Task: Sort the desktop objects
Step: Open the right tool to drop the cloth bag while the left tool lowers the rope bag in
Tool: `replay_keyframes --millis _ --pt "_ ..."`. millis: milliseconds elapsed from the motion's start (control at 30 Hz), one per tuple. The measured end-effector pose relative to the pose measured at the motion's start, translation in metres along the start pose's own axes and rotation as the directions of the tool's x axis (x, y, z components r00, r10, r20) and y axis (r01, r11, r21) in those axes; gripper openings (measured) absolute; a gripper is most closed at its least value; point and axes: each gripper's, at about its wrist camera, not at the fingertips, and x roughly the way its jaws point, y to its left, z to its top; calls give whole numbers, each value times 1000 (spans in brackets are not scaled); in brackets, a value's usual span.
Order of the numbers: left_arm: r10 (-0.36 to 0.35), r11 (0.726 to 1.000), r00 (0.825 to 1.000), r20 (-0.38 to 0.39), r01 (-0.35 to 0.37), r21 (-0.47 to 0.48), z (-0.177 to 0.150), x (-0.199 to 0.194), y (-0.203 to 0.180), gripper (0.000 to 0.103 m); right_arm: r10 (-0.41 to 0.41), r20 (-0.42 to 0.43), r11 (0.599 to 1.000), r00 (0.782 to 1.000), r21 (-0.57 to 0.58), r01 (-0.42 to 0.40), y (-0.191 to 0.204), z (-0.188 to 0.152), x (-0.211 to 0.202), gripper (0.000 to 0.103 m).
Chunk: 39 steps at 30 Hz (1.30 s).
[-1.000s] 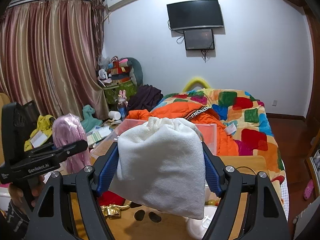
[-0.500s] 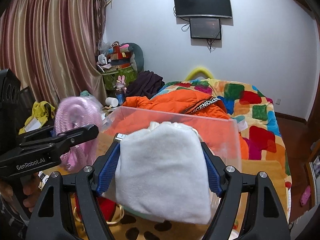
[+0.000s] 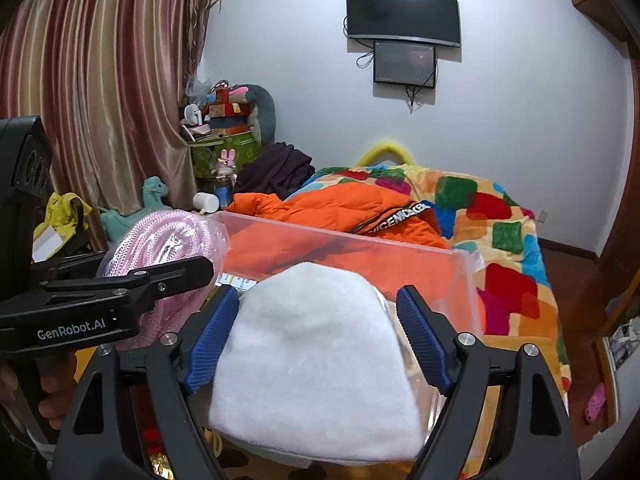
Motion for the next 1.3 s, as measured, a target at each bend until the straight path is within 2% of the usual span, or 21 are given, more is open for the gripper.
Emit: replay_keyframes --millis 133,300,500,567,633,700,833,933,1033,1300 --pt "-6 1000 1000 9 6 9 2 -7 -4 53 10 42 999 999 32 -11 -9 4 -23 79" --pt "-23 1000 999 23 22 18 4 -21 -11 54 -39 53 999 998 14 38 -16 -8 -49 79" --pt "-11 999 1000 0 11 43 5 -20 -20 61 -67 23 995 998 74 65 -30 -27 -62 79" --pt "6 998 1000 -3 -5 55 5 -19 -21 69 -64 17 993 998 97 62 -34 -32 -64 77" --pt "33 997 999 3 -33 70 6 -19 -22 74 -42 11 994 999 106 41 -35 -35 -66 67" --pt "56 996 998 9 -57 70 6 -21 -22 74 -20 0 994 1000 103 19 -34 -38 -66 59" --pt "62 996 998 2 -62 58 5 -22 -18 74 45 -31 995 999 95 -42 -28 -41 -56 37" --pt "63 997 998 5 -64 45 3 -23 -13 74 84 -42 993 996 85 -81 -20 -38 -44 26" --pt "61 997 998 17 -61 36 4 -27 -8 75 96 -43 994 994 64 -94 -13 -32 -35 21" --pt "68 998 997 20 -68 10 1 -26 9 75 89 -31 996 996 -22 -90 12 -9 -12 19"
